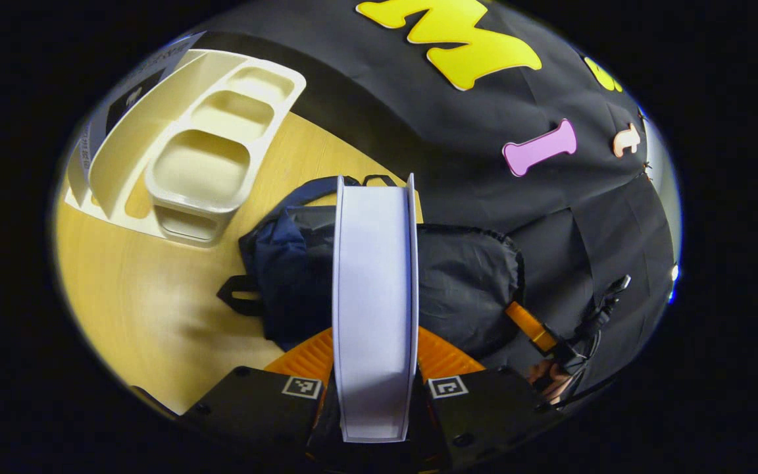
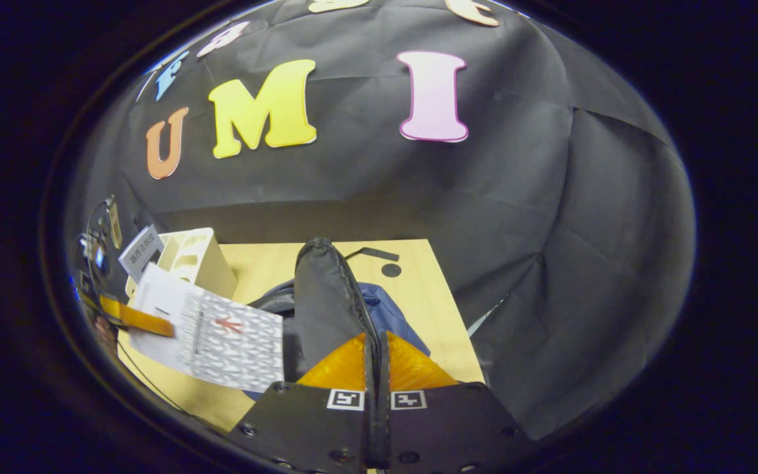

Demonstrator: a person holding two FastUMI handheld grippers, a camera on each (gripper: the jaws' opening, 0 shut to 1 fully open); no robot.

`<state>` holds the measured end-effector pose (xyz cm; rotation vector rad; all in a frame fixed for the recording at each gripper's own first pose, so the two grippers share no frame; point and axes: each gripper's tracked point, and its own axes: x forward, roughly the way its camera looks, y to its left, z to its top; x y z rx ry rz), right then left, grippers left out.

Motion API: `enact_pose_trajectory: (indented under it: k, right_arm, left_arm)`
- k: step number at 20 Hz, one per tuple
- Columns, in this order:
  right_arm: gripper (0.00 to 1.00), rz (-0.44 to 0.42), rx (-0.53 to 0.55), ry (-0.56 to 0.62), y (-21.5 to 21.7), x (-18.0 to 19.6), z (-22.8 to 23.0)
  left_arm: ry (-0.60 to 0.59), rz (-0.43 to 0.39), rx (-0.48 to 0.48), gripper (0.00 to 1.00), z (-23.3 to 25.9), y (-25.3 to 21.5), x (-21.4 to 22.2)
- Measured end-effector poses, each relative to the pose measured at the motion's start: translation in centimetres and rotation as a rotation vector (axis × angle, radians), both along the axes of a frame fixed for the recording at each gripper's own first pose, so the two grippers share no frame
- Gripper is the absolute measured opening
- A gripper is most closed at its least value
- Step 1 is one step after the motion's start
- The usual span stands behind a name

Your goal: Open the schoolbag, grab two books from the bookshelf and put them into the schoolbag.

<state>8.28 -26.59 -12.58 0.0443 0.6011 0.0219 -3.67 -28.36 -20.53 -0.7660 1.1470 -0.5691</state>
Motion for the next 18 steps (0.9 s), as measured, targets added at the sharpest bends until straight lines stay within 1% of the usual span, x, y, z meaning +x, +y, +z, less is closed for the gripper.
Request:
enact_pose_trajectory:
  k: [1,3,5,6,7,8,11,14,16,17,18]
  right_arm:
    - [0.0,-0.001,0.0,0.002,0.0,0.1,0.2]
    - [0.0,-0.005,0.011,0.007,0.3,0.1,0.4]
    - [0.0,-0.008,0.015,0.015,0.1,0.1,0.5]
    - [0.0,-0.013,0.006,0.025,-0.4,0.4,0.7]
    - [0.0,-0.014,0.006,0.029,-0.5,0.4,0.8]
    - [0.0,-0.013,0.003,0.03,-0.6,0.4,1.0]
    - [0.0,0.002,-0.034,0.023,-0.5,0.4,1.9]
    - [0.0,0.024,-0.081,0.012,-0.1,0.7,2.6]
    - [0.0,0.036,-0.091,0.01,0.4,1.1,2.7]
    - [0.0,0.032,-0.087,0.013,0.5,1.3,2.5]
    - [0.0,0.022,-0.071,0.017,0.6,1.5,2.4]
  left_arm:
    - [0.011,0.014,-0.019,0.45,-0.9,-1.2,0.2]
    - [0.024,0.033,-0.055,0.45,-2.6,-3.3,0.5]
    - [0.033,0.049,-0.12,0.45,-3.2,-5.0,0.4]
    - [0.047,0.063,-0.164,0.49,-4.0,-6.5,0.2]
    - [0.051,0.064,-0.179,0.45,-4.4,-7.3,0.0]
    - [0.058,0.063,-0.196,0.44,-4.9,-8.0,0.0]
    - [0.068,0.061,-0.245,0.44,-6.0,-10.6,0.0]
    - [0.099,0.084,-0.289,0.44,-7.0,-13.1,1.8]
    - [0.121,0.097,-0.318,0.44,-8.2,-14.7,2.4]
    - [0.132,0.116,-0.322,0.51,-9.0,-15.4,2.8]
    - [0.141,0.124,-0.343,0.44,-9.2,-16.1,3.0]
